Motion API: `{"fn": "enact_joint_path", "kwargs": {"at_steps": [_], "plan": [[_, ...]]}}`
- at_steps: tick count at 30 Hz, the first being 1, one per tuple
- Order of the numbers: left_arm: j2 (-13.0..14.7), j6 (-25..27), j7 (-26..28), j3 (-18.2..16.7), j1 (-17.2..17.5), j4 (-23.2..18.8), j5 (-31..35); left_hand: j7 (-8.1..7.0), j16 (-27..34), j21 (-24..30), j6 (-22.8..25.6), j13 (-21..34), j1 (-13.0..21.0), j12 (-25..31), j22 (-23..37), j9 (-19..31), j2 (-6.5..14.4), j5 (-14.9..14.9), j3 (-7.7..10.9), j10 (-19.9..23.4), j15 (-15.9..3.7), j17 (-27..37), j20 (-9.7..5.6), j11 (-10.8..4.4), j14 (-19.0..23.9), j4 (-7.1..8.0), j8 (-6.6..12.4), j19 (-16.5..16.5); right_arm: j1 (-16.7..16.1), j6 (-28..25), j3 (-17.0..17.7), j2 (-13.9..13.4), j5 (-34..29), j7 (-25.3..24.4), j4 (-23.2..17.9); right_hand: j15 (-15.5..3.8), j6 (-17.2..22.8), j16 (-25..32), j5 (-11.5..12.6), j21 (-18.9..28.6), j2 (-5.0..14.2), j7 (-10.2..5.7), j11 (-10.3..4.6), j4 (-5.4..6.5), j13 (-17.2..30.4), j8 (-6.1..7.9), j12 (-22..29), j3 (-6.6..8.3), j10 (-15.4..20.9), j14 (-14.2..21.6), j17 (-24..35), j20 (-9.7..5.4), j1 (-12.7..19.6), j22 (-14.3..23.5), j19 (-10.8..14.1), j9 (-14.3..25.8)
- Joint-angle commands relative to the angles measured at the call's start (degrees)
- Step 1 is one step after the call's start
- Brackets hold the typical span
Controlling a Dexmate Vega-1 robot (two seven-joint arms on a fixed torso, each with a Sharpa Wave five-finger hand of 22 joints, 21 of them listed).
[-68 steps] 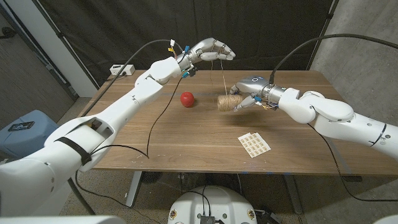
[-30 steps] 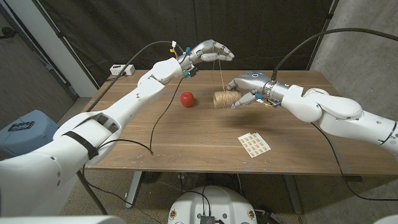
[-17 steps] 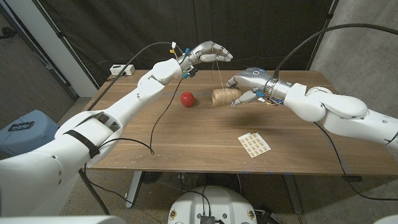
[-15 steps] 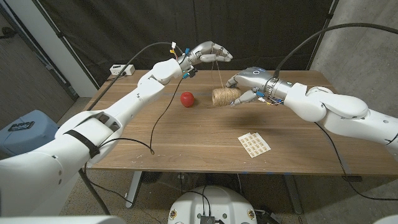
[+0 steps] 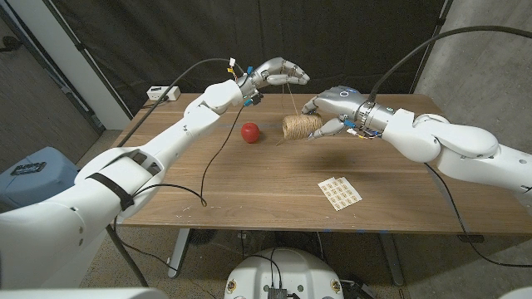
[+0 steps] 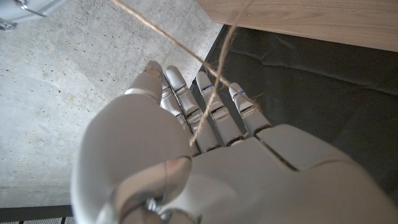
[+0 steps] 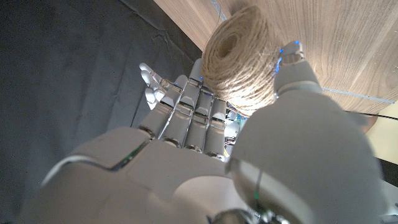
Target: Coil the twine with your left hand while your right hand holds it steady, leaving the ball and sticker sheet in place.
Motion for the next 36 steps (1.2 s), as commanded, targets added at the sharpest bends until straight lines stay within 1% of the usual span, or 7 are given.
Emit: {"fn": "enact_joint_path", "kwargs": {"at_steps": [1,8,12,17,26,35,36], "plan": [[0.2,1.0,0.7,-0.1,0.6,-0.3,0.2,0.18,-0.3,0.1,-0.2,0.2,0.4,-0.1,0.3,0.1,0.4,0.3,-0.19,-0.3,0.36,0.3,0.12,0.08,-0.1,-0.13,-0.22,0.1,-0.7,0.8,1.4,-1.1,2.3,-0.7,-0.8,-8.13,10.6,0.0,0.5,0.0,7.12,-10.18,-8.67,0.22,0.3,0.39,0.3,0.1,9.0,0.8,0.2,-0.64,7.0,0.2,0.2,0.3],[0.4,1.7,1.0,0.0,1.0,-0.3,0.3,0.24,-0.4,0.1,-0.3,0.2,0.4,-0.2,0.3,0.2,0.4,0.3,-0.24,-0.4,0.5,0.3,0.14,0.13,-0.1,-0.13,-0.23,0.1,-1.0,1.2,2.5,-1.9,2.9,-1.6,-1.4,-8.1,10.6,-0.2,0.5,0.0,7.12,-10.19,-8.57,0.22,0.3,0.41,0.1,0.09,8.8,0.7,0.2,-0.64,7.0,0.2,0.2,0.3],[0.4,2.2,1.1,0.0,1.1,0.0,0.4,0.16,-0.5,0.1,-0.6,0.3,0.4,-0.3,0.3,0.2,0.4,0.3,-0.23,-0.7,0.48,0.3,0.18,0.18,-0.2,-0.12,-0.36,0.1,-1.0,1.2,2.9,-2.1,2.9,-2.0,-1.6,-8.07,10.6,-0.2,0.5,0.0,7.09,-10.22,-8.73,0.24,0.2,0.41,0.1,0.04,8.9,0.7,0.2,-0.63,6.9,0.2,0.2,0.3],[0.4,2.7,1.0,0.2,1.2,0.3,0.4,0.29,-0.6,0.0,-0.9,0.4,0.4,-0.4,0.3,0.2,0.4,0.3,-0.3,-1.1,0.5,0.3,0.23,0.26,-0.5,-0.1,-0.49,-0.1,-0.9,1.4,3.2,-2.1,2.5,-2.4,-1.6,-8.06,10.5,-0.2,0.5,0.0,7.07,-10.13,-8.53,0.26,0.3,0.39,0.1,-0.04,8.8,0.8,0.3,-0.65,6.9,0.2,0.2,0.3],[0.7,3.6,1.6,0.3,1.8,-0.5,0.9,0.32,-0.8,0.0,-1.4,0.5,0.4,-0.7,0.3,0.2,0.2,0.3,-0.41,-1.6,0.62,0.3,0.25,0.26,-0.7,-0.14,-0.69,-0.1,-0.9,1.3,3.7,-2.2,2.0,-3.0,-1.6,-8.13,10.5,-0.3,0.5,0.0,7.07,-10.2,-8.41,0.23,0.3,0.39,0.1,-0.08,9.0,0.8,0.3,-0.63,6.9,0.2,0.2,0.3],[1.2,4.5,2.5,0.5,2.4,-1.6,1.4,0.24,-0.9,0.0,-1.7,0.5,0.4,-0.8,0.3,0.2,0.1,0.2,-0.57,-1.8,0.7,0.3,0.3,0.24,-1.0,-0.14,-0.82,-0.2,-1.3,1.5,4.3,-2.9,1.8,-4.0,-1.8,-8.12,10.6,-0.4,0.5,0.0,7.09,-10.27,-8.74,0.21,0.3,0.42,0.0,-0.08,8.9,0.8,0.4,-0.63,7.0,0.2,0.2,0.3],[1.2,4.6,2.5,0.5,2.5,-1.7,1.4,0.28,-0.9,0.0,-1.7,0.6,0.4,-0.8,0.3,0.2,0.1,0.2,-0.57,-1.9,0.66,0.4,0.29,0.23,-1.0,-0.15,-0.81,-0.2,-1.3,1.6,4.4,-3.0,1.8,-4.1,-1.9,-8.14,10.6,-0.5,0.5,0.0,7.08,-10.25,-8.45,0.19,0.4,0.43,0.0,-0.08,8.9,0.8,0.4,-0.64,7.0,0.2,0.2,0.3]]}}
